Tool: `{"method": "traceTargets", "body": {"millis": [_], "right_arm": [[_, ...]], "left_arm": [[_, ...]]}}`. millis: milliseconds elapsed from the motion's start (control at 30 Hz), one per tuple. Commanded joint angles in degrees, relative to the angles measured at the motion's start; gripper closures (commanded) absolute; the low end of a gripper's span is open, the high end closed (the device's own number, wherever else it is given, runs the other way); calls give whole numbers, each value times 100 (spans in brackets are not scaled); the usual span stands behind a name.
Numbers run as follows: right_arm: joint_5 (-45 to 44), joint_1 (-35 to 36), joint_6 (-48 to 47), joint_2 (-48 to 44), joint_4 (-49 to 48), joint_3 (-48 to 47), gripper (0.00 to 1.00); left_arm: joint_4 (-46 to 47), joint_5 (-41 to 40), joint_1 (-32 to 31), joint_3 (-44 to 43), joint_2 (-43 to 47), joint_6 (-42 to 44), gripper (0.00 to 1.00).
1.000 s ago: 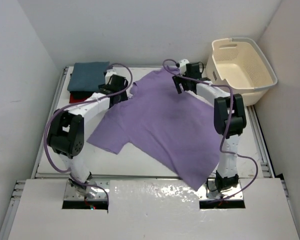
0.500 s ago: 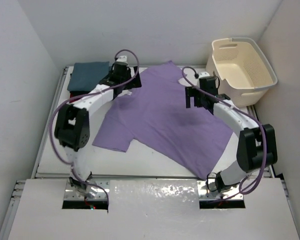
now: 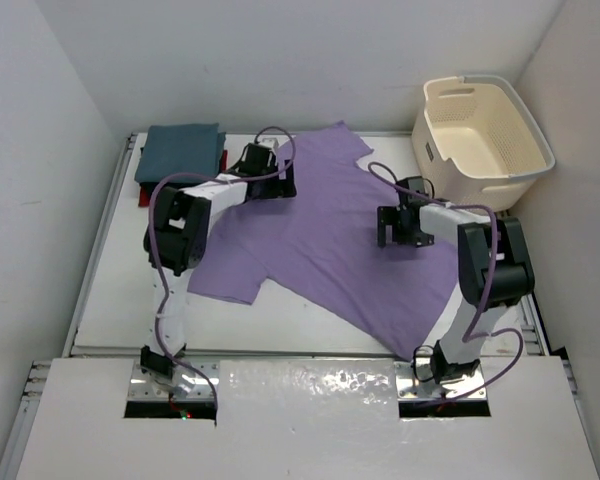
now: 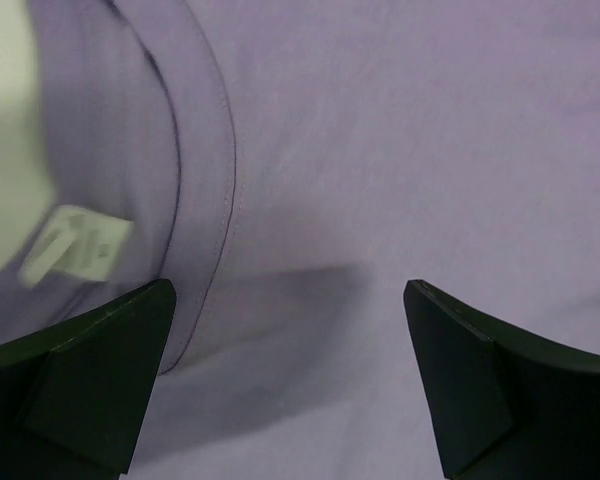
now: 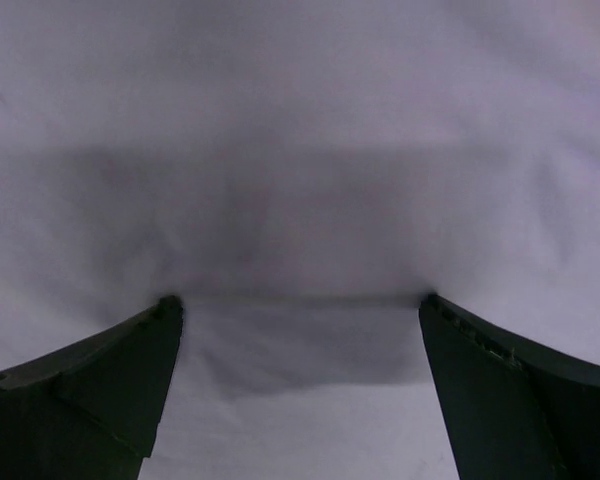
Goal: Fold and stack the t-shirts
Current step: Flatten out the tshirt
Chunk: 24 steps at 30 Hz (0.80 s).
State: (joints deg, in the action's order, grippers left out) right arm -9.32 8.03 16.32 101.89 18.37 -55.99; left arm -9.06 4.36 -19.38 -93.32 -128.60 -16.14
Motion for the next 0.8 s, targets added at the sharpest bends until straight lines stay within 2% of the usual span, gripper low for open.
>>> {"method": "traceTargets", "body": {"millis": [0,33,100,133,300,500,633,733,767], "right_arm": [[709,32,-49,383,-289,-430,1],[843,40,-67,567,-334,-474,1],[1132,67,-111,709,-474,-606,1],[1343,119,-120,840,-510,-650,1],[1521,453,-523,1359,-300,-1378,1],[1837,550,-1164,2413,297,-2871,1],[2136,577,-1552,2582,957,-3506,1],[1637,577,-1456,1890,818,-2877,1],[1496,577,-1360,1618,608,-2352,1]], "left_arm": [[-535,-601,144,813,545,-433,0],[-570,-934,214,1320,885,-556,0],[-614,-1025,337,1832,1221,-846,0],[-667,-1138,451,2357,1597,-977,0],[-1140,-1832,593,3695,2689,-1339,0],[-1299,-903,566,4645,3971,-1716,0],[-1651,-683,523,4744,4606,-1717,0],[-1634,-726,505,4332,4686,-1499,0],[-1608,-726,514,4148,4633,-1454,0]]}}
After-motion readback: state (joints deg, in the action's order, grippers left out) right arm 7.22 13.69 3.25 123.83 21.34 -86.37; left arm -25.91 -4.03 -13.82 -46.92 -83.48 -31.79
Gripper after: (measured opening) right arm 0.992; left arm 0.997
